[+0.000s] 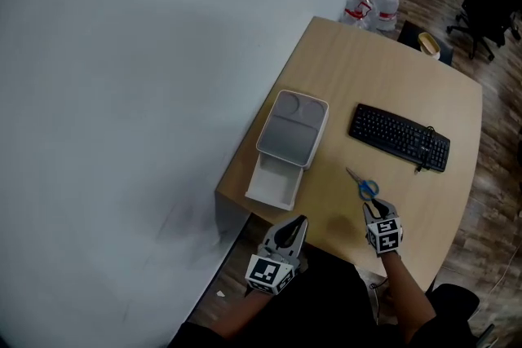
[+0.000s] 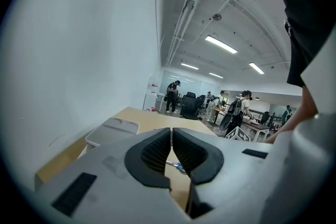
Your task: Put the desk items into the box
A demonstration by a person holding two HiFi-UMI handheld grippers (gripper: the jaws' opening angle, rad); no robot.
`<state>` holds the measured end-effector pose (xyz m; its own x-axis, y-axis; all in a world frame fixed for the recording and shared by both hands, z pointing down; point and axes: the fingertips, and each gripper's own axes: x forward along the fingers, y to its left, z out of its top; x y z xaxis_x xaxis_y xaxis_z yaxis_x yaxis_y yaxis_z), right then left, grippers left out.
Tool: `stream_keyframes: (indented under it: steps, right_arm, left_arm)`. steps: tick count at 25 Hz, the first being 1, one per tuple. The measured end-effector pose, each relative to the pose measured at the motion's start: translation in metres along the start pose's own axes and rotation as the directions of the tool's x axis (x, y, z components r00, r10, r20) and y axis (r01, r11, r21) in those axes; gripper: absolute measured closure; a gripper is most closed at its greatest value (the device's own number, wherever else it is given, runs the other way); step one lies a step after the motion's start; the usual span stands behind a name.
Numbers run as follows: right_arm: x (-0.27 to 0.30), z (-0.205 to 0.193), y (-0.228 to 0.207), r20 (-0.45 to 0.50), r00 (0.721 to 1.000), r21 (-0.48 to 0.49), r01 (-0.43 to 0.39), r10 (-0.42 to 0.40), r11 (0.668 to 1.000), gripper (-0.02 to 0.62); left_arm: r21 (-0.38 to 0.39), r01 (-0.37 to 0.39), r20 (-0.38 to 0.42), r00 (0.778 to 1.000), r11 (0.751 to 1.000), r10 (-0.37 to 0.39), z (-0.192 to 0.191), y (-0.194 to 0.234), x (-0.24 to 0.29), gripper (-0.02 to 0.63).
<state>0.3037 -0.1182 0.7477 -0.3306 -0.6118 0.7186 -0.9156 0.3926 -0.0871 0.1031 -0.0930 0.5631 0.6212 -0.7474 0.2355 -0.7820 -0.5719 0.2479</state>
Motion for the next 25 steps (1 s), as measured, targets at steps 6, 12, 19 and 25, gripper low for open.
stream_keyframes:
  steps: [6,12,19,25]
  right_arm:
    - [0.038,-0.015,-0.02,-0.114,0.993,-0.069,-0.024,0.016,0.997,0.411]
    - [0.067,-0.033,-0.038,-0.22,0.975,-0.109,-0.052,0.027,0.993,0.377]
    - [0.087,-0.043,-0.048,-0.278,0.959,-0.134,-0.092,0.051,0.987,0.377]
    - [0.092,-0.043,-0.05,-0.288,0.957,-0.169,-0.088,0.036,0.982,0.397]
  left_arm:
    - [-0.033,-0.037,-0.034,0.999,0.999,0.035,-0.012,0.01,0.004,0.584]
    - [-0.054,-0.09,-0.029,0.996,0.994,0.089,-0.013,0.025,0.012,0.584]
    - [-0.076,-0.122,-0.033,0.992,0.99,0.12,-0.007,0.037,0.024,0.584]
    - [-0.083,-0.125,-0.045,0.992,0.989,0.121,-0.011,0.038,0.027,0.584]
